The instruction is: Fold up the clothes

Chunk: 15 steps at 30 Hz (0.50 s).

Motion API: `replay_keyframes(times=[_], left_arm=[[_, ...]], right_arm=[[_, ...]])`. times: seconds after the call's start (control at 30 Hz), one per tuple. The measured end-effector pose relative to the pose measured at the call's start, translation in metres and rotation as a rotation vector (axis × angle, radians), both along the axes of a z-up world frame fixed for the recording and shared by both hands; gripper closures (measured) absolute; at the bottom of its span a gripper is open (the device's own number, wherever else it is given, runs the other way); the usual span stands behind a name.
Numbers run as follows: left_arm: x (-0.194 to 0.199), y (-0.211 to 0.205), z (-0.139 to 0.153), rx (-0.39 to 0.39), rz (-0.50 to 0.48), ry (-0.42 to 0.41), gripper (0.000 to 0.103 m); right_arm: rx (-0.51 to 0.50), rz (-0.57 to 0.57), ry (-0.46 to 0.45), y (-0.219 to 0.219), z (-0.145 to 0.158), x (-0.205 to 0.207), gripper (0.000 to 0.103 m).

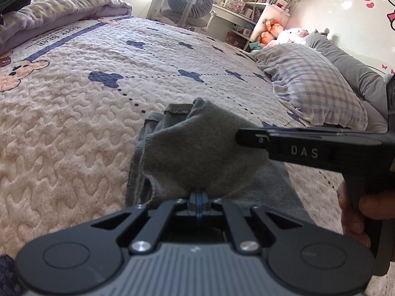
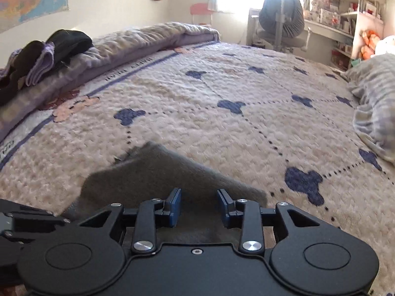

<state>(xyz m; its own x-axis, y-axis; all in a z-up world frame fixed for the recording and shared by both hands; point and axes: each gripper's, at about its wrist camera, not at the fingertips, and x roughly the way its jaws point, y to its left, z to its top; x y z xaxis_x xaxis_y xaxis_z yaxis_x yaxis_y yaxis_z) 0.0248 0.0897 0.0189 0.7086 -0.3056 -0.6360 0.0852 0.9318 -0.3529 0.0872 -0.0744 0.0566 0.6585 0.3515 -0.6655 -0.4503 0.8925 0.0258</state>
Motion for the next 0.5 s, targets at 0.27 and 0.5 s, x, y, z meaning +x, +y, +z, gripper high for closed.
replay_keyframes(times=[0.27, 0.5], left_arm=[[0.003, 0.008, -0.005, -0.071, 0.021, 0.020, 0.100], [0.003, 0.007, -0.005, -0.068, 0.017, 0.016, 0.100]], right_arm=[[-0.041, 0.137, 0.050, 0.049, -0.013, 0.029, 0.068], [-0.022, 0.115, 0.051, 0.048, -0.001, 0.019, 0.068]])
